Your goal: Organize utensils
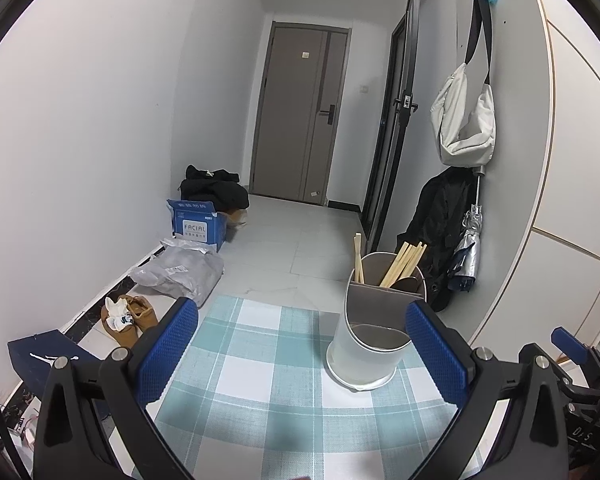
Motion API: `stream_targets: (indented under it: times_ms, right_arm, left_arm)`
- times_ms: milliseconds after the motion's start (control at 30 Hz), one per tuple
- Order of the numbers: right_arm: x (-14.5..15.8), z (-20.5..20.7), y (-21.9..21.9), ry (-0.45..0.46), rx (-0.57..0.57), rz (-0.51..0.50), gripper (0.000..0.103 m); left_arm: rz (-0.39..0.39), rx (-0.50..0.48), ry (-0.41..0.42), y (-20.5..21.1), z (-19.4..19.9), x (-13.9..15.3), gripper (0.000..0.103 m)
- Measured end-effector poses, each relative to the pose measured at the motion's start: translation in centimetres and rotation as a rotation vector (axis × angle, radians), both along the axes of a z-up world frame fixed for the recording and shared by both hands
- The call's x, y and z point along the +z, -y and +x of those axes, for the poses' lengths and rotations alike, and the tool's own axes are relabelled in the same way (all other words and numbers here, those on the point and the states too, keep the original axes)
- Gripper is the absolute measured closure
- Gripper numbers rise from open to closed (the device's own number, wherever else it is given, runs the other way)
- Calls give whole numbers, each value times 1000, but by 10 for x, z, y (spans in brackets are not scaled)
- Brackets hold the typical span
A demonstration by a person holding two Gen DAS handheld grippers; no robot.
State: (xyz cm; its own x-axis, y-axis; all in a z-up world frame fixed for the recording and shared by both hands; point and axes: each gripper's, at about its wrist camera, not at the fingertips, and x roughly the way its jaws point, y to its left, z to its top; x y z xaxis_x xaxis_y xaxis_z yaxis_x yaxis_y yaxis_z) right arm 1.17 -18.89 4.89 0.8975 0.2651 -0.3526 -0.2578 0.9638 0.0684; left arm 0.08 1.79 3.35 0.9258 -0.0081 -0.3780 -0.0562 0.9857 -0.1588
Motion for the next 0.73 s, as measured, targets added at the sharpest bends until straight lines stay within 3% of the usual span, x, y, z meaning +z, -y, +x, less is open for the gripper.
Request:
stream_targets:
  times_ms: [733]
  right_arm:
    - [-4,3,-1,-25,-7,-6,0]
  left_arm:
    - [-12,0,-2,-1,-1,-2,1]
